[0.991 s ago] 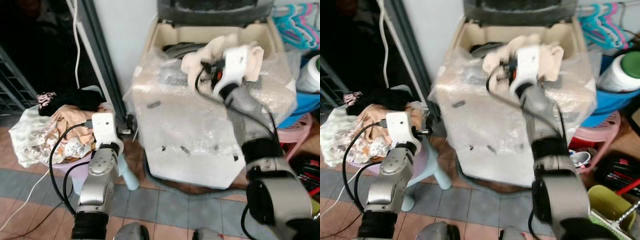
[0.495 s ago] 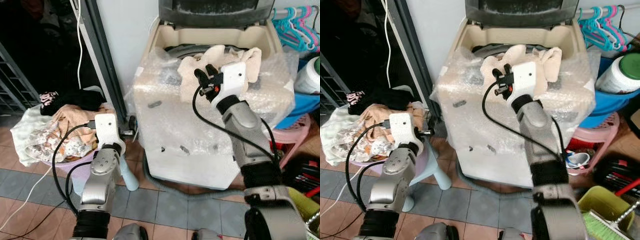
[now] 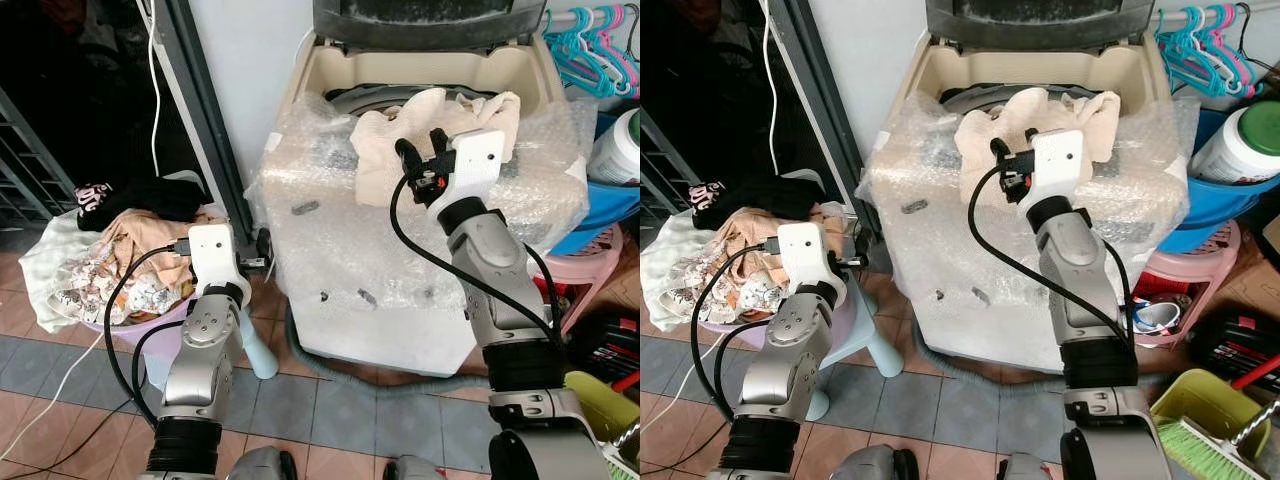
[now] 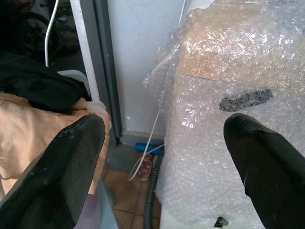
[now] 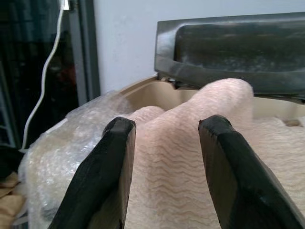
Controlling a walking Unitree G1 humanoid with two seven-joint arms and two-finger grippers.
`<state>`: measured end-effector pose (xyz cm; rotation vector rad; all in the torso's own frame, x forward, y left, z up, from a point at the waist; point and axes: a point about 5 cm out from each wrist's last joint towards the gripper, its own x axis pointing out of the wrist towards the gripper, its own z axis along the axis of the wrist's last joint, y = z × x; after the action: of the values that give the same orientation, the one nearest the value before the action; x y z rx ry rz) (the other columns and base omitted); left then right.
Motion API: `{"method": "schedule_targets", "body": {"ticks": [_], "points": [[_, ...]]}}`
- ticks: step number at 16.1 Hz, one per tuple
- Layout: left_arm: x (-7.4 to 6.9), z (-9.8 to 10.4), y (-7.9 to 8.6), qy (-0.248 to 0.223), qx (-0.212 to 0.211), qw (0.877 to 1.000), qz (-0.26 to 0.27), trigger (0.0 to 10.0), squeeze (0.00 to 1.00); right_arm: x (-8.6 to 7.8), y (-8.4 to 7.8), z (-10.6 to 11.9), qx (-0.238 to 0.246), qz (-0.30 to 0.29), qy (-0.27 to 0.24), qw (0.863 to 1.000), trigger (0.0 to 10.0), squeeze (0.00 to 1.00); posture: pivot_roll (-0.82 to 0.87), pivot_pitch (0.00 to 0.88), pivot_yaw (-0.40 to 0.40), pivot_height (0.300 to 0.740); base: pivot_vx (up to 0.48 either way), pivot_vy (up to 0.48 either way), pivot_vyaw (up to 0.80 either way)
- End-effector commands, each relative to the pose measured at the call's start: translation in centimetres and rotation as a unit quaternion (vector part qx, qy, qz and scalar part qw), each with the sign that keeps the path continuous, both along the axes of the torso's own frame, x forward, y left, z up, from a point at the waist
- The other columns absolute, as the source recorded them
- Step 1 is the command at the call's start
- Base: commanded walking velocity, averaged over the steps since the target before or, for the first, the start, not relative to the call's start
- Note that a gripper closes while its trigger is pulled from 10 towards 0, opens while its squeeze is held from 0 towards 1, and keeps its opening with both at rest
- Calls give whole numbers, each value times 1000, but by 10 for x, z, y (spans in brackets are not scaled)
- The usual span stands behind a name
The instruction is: Clothes washing
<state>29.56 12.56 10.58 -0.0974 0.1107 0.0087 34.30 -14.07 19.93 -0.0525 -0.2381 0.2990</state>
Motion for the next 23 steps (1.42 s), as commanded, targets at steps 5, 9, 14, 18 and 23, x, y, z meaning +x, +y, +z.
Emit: {"method": "schedule_targets", "body": {"ticks": [5, 9, 14, 18, 23], "points": [[-1, -2, 5, 8, -2, 1000, -3, 10000, 0, -9, 5, -6, -60, 166, 47, 983, 10000, 1000, -70, 27, 93, 740, 0, 0, 0], [-3, 0, 6, 8, 2, 1000, -4, 10000, 0, -1, -12, -30, -141, 196, 122, 963, 10000, 1000, -59, 39, 91, 740, 0, 0, 0], [-4, 1, 10, 8, 7, 1000, -3, 10000, 0, 11, -22, -37, -189, 197, 161, 948, 10000, 1000, -39, 47, 87, 740, 0, 0, 0], [-2, 2, 13, 7, 11, 1000, 4, 10000, 0, 41, -40, -10, -246, 94, 118, 958, 10000, 1000, -36, 46, 83, 740, 0, 0, 0], [-3, 2, 10, 7, 10, 1000, 6, 10000, 0, 59, -56, 73, -174, -47, -45, 983, 10000, 1000, -31, 44, 76, 740, 0, 0, 0]]}}
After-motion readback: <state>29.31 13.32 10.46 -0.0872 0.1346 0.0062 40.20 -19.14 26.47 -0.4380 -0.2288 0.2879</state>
